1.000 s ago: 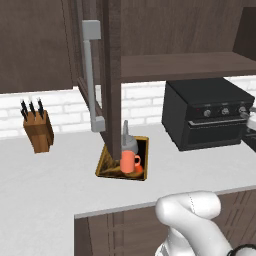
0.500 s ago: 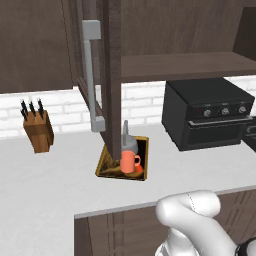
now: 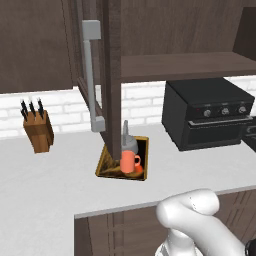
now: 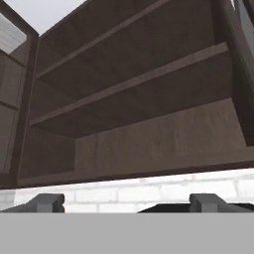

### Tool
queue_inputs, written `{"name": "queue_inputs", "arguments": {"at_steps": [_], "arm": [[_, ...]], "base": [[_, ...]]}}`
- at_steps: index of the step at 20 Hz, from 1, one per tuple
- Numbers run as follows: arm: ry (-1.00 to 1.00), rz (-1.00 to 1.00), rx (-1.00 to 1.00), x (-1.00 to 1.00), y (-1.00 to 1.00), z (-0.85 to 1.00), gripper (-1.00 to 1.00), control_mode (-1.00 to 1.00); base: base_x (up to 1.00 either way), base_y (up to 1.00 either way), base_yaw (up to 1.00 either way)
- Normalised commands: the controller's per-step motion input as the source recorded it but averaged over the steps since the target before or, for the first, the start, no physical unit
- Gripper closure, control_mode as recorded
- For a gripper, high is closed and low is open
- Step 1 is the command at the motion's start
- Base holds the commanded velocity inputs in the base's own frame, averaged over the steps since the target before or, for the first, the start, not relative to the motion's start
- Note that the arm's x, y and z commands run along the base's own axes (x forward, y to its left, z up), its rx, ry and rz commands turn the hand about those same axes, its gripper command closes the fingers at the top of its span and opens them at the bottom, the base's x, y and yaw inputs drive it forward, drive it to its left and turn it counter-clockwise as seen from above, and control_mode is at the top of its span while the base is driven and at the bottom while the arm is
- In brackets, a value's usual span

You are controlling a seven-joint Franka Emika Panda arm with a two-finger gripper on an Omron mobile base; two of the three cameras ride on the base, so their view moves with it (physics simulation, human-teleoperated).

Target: Pick the kettle from the counter and place it on the tray. Then pick the mug from the cabinet and place it on the tray. Then close the cabinet doors.

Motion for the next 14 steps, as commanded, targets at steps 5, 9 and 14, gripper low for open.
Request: {"name": "queue_inputs", "arguments": {"at_steps": [5,9,14], "arm": [[-0.02,0.00,0.02,0.00,-0.27,-0.05,-1.00,-1.00],[-0.02,0.00,0.03,0.03,-0.27,-0.08,-1.00,-1.00],[-0.03,0.00,0.03,0.01,-0.44,0.02,-1.00,-1.00]], "base": [[0.00,0.00,0.00],[0.00,0.00,0.00],[0.00,0.00,0.00]]}}
